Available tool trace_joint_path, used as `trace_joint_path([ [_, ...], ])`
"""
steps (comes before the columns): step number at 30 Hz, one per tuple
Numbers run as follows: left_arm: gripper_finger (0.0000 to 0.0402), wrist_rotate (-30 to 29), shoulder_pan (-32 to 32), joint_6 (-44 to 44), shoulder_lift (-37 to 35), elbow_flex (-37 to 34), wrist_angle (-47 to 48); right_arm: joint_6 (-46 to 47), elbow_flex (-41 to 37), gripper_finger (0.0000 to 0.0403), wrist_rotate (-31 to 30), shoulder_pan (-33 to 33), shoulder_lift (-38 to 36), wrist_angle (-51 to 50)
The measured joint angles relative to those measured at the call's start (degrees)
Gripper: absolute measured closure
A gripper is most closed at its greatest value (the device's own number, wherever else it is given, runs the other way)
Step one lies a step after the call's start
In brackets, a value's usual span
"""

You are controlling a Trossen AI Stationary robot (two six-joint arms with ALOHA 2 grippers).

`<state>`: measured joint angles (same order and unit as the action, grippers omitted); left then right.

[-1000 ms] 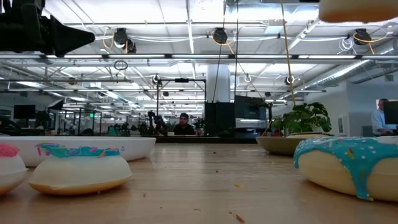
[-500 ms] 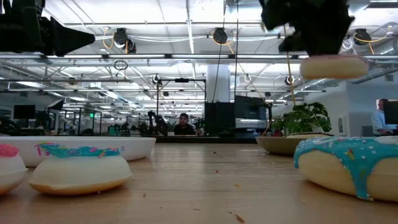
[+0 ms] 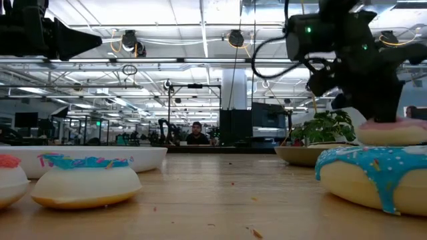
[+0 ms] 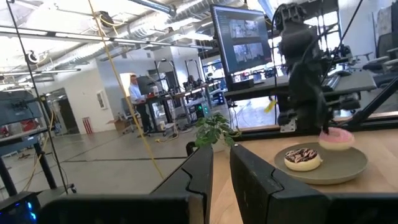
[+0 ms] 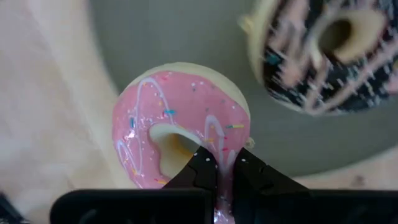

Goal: Pick & Place donuts
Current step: Put the pink donut on the gray plate

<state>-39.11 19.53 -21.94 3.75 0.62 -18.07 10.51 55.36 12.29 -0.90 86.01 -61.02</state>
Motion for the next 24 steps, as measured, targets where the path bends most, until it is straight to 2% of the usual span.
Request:
trace_joint_path([
  [10,0.0339,0.0,0.0,-0.1,0.0,0.0,-0.1,0.6,-2.2,0.039,0.2,3.0,0.0,1.7],
  [16,0.0339,0.0,0.0,0.0,0.0,0.0,0.0,1.0,-2.2,0.039,4.4,3.2,0.0,2.2],
  [24,0.0339,0.0,0.0,-0.1,0.0,0.0,0.0,0.7,-2.6,0.039,4.3,3.8,0.0,3.0],
])
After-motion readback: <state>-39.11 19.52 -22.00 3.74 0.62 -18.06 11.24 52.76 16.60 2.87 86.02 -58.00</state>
